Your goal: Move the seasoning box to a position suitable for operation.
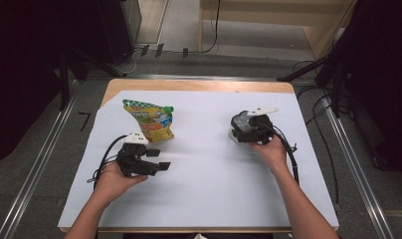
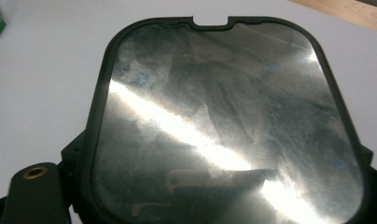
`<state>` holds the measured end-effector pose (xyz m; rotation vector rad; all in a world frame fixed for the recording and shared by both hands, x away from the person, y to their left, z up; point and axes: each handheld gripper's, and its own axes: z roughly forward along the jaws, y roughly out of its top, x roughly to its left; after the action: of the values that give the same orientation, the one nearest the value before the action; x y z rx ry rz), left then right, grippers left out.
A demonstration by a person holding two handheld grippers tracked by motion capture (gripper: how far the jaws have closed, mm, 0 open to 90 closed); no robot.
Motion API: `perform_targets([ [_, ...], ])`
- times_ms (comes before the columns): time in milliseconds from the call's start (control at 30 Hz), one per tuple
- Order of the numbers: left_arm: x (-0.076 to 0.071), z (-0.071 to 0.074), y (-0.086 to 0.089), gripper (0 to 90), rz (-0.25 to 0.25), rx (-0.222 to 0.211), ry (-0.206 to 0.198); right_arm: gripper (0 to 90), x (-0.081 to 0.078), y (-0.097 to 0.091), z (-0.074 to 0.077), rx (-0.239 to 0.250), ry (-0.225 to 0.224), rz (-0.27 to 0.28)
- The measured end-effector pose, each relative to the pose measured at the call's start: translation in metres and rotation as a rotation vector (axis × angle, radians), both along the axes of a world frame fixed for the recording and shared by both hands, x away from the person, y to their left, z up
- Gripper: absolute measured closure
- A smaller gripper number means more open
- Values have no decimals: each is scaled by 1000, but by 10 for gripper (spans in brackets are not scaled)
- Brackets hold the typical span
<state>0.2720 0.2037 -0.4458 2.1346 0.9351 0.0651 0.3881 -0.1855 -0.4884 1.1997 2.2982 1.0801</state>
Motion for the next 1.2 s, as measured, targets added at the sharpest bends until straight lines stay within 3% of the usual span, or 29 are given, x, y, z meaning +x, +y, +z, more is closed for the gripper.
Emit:
perform_targets([
  [200,1,0,-2,339,-7,5,1,165,0,-5,3,19,34,-10],
  [533,4,0,-7,339,-23,-5,0,165,-10,-7,18,24,12,17],
  [800,9,1,-11,338,-49,-18,-7,165,-32,-1,30,4,1,103],
  [1200,15,0,-21,337,-75,-12,-7,165,-55,16,28,13,27,195],
])
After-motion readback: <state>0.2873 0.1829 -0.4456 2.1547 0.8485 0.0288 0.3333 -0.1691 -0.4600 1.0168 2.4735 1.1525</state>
